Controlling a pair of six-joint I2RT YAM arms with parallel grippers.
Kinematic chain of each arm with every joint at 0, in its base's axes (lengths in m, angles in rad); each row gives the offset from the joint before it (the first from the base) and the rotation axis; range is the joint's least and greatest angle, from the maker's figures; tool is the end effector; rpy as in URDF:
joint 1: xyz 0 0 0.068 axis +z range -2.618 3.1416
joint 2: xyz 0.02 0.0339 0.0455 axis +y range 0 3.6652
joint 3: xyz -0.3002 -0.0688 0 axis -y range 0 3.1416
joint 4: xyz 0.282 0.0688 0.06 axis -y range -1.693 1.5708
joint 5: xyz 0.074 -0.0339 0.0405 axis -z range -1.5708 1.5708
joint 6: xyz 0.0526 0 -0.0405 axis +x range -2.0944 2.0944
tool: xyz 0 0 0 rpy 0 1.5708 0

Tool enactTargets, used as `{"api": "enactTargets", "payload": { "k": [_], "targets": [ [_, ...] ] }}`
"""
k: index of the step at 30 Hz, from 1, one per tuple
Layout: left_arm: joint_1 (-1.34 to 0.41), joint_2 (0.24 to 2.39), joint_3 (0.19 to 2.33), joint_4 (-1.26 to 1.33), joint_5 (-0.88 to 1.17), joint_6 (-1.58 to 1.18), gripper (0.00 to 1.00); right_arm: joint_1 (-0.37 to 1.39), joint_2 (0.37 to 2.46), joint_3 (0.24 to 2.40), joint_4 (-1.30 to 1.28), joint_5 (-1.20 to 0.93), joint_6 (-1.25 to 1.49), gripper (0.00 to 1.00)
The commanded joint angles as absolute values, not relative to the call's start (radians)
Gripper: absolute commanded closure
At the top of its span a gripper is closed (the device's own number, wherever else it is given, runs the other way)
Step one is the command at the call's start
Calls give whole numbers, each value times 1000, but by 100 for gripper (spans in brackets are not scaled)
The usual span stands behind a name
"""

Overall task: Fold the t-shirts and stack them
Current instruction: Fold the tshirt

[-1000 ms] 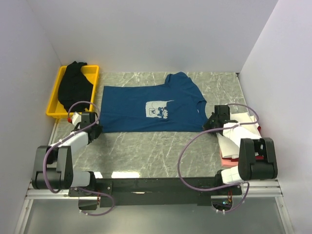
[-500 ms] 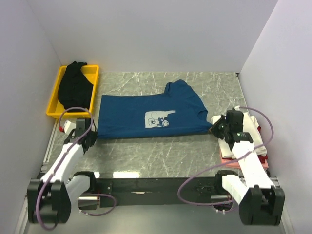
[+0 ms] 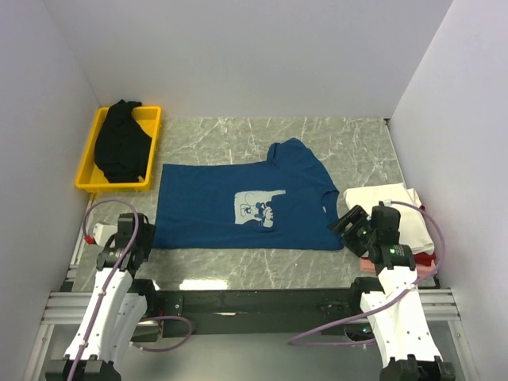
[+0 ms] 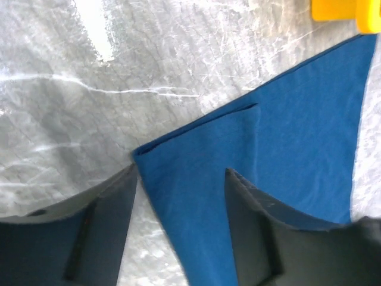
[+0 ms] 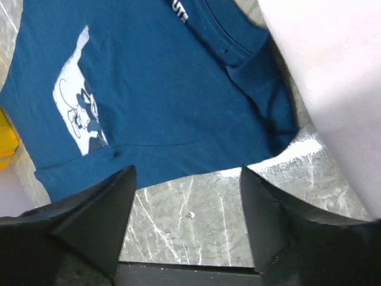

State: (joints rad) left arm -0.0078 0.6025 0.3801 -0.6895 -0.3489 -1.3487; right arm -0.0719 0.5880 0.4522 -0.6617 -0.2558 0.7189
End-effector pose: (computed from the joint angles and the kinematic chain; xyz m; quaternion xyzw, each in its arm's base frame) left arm 0.1367 0.0169 0.1824 -0.6230 0.6953 -0.0720 0.3511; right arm 0.1456 0.0029 0.2119 0.3094 0.8663 0.2309 0.3171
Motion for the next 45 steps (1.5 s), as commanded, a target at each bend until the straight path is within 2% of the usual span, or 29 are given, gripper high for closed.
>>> {"api": "enactTargets", "payload": {
  "k": [1, 7, 11, 14, 18, 21, 27, 41, 45],
  "targets": [
    [-3, 568, 406, -723, -365, -1373, 32, -78, 568, 491, -716, -235, 712, 20],
    [-3, 639, 547, -612, -377, -1185, 32, -77, 624, 587, -589, -311, 661, 19],
    [-3, 883, 722, -526, -359, -1068, 34, -66, 777, 692, -470, -284, 614, 23],
    [-3, 1064, 849, -514, -328, -999, 40, -54, 935, 781, -410, -265, 592, 29],
    [-21, 1212, 943, -505, -327, -947, 55, -5, 1116, 902, -347, -258, 574, 37],
    [-37, 1270, 972, -495, -353, -946, 54, 77, 1288, 995, -336, -157, 555, 37],
    [-80, 1466, 1124, -512, -416, -921, 54, 138, 1592, 1251, -342, -112, 522, 39],
    [-109, 1936, 1537, -587, -492, -790, 56, 137, 2121, 1859, -393, -98, 430, 40],
    [-109, 2025, 1627, -621, -523, -765, 56, 120, 2241, 1957, -408, -115, 433, 40]
  ]
}}
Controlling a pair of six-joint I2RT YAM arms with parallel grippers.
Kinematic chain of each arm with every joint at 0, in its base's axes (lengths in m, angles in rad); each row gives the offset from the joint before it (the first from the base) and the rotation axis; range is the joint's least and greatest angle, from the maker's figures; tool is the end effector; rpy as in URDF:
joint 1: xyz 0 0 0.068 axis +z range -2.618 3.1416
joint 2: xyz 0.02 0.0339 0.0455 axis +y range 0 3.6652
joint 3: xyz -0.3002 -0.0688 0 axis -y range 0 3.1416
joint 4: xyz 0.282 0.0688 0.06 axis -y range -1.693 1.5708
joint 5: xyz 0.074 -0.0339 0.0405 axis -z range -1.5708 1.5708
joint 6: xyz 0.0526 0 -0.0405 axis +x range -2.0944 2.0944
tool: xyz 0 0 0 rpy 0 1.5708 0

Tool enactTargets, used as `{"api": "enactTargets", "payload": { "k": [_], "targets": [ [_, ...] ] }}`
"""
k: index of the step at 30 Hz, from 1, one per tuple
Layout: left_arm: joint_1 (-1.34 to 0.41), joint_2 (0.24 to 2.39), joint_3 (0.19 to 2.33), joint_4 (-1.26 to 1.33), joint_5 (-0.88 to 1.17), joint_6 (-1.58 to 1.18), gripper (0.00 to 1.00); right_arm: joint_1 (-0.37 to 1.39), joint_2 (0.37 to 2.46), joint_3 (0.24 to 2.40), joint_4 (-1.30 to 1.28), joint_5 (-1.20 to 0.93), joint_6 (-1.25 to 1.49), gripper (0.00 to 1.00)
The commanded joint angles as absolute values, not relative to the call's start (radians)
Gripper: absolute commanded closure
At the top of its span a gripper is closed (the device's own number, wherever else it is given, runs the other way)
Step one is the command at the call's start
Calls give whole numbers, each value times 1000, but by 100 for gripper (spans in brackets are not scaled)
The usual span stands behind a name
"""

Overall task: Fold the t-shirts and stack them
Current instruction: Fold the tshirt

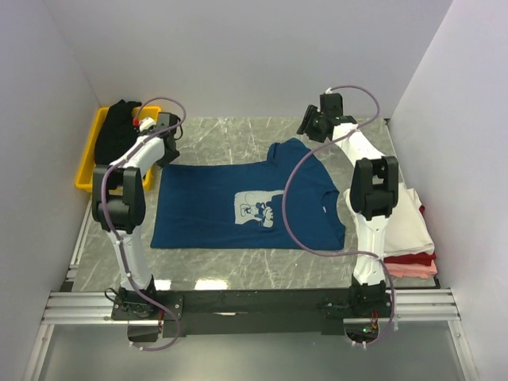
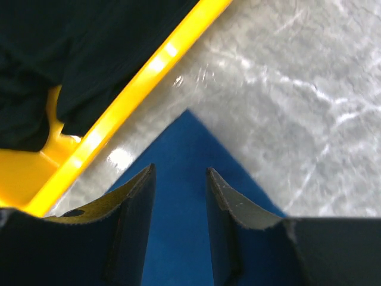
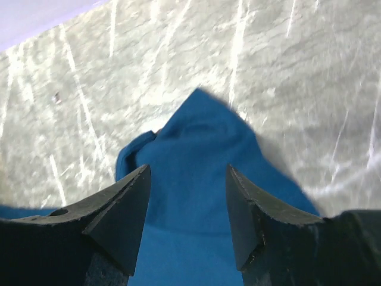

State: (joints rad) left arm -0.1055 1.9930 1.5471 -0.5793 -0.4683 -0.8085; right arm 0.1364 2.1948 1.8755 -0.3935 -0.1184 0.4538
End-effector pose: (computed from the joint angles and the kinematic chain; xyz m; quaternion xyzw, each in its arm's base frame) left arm 0.4859 -0.0276 0.2165 -0.3812 0.8579 0.0849 0.3338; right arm 0.5713 0.0847 0.2430 0.1192 0.9003 0.1722 0.3816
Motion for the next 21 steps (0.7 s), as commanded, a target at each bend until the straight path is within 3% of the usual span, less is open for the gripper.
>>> {"api": "enactTargets", "payload": {
  "k": [1, 14, 21],
  "targets": [
    [-109, 2061, 1666, -626, -528, -761, 56, 117, 2252, 1966, -405, -117, 431, 40],
    [-110, 2247, 1827, -684, -546, -799, 57, 71, 2443, 2158, -442, -198, 442, 39],
    [-110, 2253, 1812, -667, -529, -804, 61, 66, 2536, 2303, -535, -212, 509, 37]
  ]
}}
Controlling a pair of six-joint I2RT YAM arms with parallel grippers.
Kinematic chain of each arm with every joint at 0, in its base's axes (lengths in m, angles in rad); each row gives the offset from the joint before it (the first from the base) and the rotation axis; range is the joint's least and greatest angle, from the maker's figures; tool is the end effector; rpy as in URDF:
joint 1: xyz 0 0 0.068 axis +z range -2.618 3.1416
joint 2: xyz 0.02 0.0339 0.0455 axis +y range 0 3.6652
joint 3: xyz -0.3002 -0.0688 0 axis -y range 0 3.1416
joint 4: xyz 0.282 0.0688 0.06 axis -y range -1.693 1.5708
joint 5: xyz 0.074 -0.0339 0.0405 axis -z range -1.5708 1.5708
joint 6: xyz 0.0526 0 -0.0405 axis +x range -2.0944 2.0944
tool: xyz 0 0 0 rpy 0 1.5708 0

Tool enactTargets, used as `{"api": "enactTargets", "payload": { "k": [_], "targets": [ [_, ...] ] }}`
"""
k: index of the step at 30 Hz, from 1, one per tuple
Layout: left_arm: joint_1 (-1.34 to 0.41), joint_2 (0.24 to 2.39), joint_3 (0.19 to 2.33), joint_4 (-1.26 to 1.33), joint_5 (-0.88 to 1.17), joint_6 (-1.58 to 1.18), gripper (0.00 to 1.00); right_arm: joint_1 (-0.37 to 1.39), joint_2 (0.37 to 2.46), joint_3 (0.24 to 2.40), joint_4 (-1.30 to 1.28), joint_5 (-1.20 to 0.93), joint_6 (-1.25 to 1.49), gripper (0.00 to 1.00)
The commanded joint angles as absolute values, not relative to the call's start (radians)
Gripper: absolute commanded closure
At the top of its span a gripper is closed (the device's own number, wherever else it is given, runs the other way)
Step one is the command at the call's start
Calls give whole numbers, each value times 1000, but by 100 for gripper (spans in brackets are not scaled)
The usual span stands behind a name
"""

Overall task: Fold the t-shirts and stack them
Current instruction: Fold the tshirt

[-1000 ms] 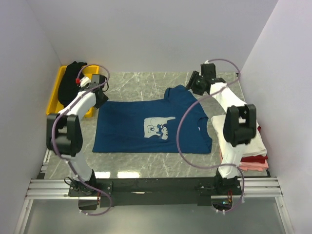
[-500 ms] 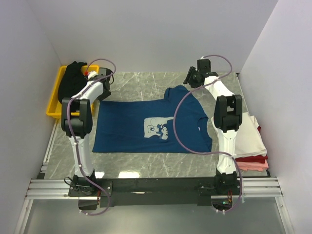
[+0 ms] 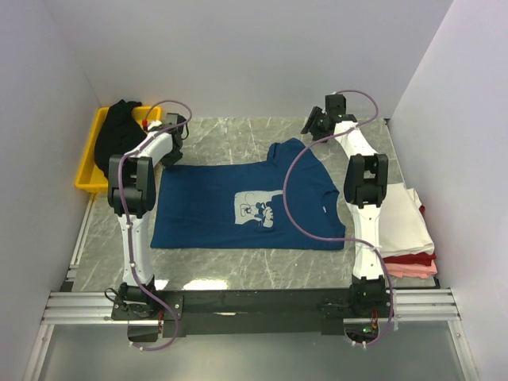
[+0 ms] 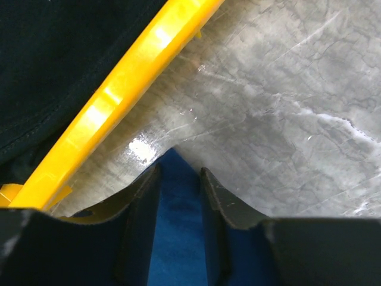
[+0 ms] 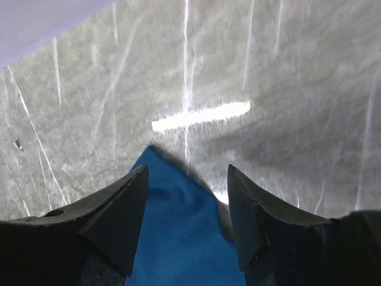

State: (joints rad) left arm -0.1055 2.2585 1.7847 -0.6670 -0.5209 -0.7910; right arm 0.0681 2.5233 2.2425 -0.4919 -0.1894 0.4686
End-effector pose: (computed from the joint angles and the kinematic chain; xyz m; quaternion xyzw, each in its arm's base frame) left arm 0.5385 -0.0307 0.1615 -0.3690 0.8707 0.1374 0.2948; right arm 0.6400 0.0536 0.1793 0.1465 0.9063 0.1866 0.3499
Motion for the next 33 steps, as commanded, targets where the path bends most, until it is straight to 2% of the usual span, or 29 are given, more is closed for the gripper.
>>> {"api": "enactTargets", "payload": {
  "k": [1, 9, 21, 24, 27, 31, 33],
  "targets": [
    [-109, 2250, 1804, -664, -522, -804, 63, 66, 2537, 2298, -535, -213, 518, 37],
    [-109, 2249, 1798, -655, -503, -795, 66, 74, 2565, 2287, -541, -284, 589, 39],
    [-109, 2237, 1782, -643, -485, -787, 66, 98, 2597, 2290, -572, -250, 660, 46],
    [-109, 2230, 1779, -641, -485, -782, 67, 106, 2605, 2277, -568, -259, 667, 52],
    [-109, 2230, 1779, -640, -482, -778, 68, 106, 2591, 2241, -545, -279, 675, 65],
    [-109, 2221, 1772, -632, -476, -776, 79, 103, 2539, 2201, -520, -264, 673, 83],
    [-107, 2217, 1767, -629, -476, -775, 83, 97, 2519, 2188, -509, -258, 667, 86]
  ]
}}
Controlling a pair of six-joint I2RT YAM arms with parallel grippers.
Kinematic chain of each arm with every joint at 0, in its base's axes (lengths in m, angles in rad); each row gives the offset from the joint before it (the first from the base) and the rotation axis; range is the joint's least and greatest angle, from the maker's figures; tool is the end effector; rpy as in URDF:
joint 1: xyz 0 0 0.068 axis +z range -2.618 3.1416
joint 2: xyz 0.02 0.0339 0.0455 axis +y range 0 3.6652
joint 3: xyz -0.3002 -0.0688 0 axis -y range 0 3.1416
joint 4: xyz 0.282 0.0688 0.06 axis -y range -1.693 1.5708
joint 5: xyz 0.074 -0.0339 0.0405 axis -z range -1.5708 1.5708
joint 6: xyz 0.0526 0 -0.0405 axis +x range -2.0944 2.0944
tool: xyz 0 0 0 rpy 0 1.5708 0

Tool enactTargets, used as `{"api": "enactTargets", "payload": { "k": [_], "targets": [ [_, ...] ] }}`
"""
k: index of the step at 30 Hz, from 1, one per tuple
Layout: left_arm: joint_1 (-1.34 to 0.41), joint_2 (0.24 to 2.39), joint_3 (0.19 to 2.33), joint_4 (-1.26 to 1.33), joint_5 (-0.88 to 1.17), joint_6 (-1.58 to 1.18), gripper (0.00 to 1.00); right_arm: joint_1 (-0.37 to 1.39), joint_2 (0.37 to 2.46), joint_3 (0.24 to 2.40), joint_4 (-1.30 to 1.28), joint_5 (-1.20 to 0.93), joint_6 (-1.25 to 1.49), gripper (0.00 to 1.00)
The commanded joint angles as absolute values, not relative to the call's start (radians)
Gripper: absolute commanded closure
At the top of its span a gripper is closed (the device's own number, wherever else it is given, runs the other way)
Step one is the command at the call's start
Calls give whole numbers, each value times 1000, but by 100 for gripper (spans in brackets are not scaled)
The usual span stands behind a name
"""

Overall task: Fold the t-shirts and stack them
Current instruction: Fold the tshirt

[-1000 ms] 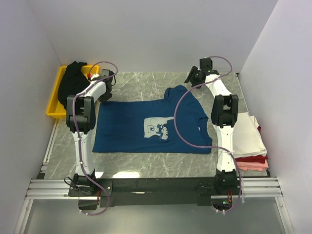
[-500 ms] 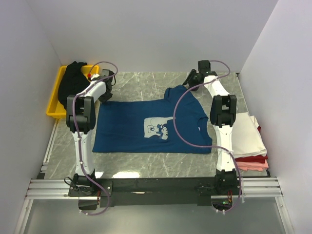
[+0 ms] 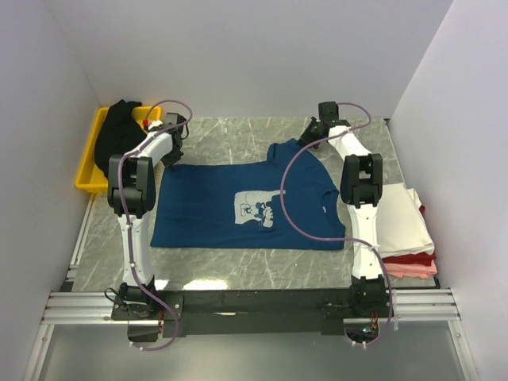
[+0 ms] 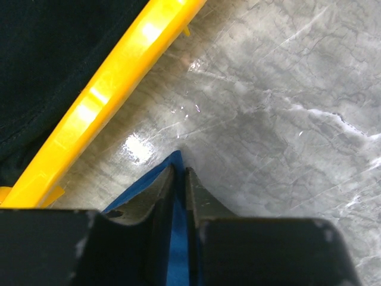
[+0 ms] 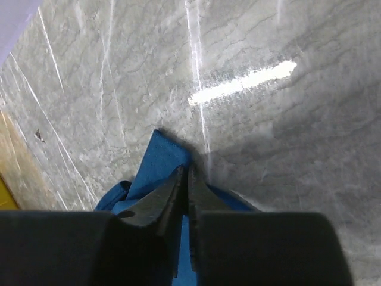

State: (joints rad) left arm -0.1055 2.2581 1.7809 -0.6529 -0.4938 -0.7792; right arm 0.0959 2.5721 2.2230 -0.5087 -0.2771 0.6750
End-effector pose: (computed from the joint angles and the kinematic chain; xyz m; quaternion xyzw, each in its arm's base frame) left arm 0.5395 -0.0321 0.1605 -0.3632 0.8754 0.1248 0.2936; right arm 0.6355 0.0756 0.1410 0.2188 0.9033 0.2499 0.2716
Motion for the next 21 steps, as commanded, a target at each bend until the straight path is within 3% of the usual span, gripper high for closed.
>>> {"api": "enactTargets", "payload": {
  "k": [1, 5, 21],
  "targets": [
    [-107, 2214, 1767, -627, -477, -775, 84, 95, 2502, 2178, -506, -255, 667, 90],
    [-104, 2206, 1761, -624, -474, -775, 89, 84, 2442, 2126, -477, -247, 660, 100],
    [-100, 2106, 1713, -600, -477, -782, 94, 40, 2204, 1924, -344, -265, 637, 100]
  ]
}}
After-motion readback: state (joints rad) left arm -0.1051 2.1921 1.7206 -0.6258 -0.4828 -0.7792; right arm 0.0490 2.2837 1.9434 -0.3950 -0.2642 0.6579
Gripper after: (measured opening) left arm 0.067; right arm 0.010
